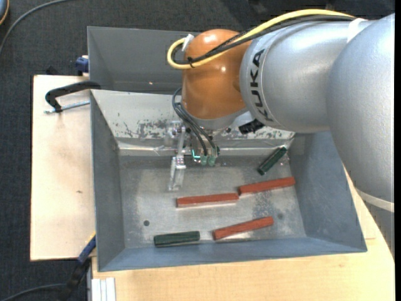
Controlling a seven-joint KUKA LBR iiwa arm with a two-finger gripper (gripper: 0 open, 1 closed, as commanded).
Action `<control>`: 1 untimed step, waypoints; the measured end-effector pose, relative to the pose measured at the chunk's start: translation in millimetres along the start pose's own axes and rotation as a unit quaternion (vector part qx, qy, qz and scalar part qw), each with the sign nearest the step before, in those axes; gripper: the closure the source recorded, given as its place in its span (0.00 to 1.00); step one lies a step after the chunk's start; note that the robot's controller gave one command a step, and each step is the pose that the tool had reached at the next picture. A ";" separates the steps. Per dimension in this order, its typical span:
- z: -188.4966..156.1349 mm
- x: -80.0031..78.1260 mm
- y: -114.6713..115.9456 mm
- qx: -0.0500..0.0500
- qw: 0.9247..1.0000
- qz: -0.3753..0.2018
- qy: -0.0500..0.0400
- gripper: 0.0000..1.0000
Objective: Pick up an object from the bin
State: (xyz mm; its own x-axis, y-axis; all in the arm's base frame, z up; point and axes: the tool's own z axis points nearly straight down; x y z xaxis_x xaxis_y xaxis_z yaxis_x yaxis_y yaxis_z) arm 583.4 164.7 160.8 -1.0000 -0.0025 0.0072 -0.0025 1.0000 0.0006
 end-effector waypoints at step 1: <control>91.6 -15.8 13.9 0.000 0.990 0.141 -0.001 0.00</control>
Offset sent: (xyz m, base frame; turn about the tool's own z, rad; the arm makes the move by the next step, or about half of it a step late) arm 0.0158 0.0131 -0.0908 0.2840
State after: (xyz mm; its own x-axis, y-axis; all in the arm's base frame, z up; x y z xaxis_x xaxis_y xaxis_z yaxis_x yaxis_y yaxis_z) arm 598.5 178.7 69.1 -0.9610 0.2766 0.0051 0.2766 0.9610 -0.0006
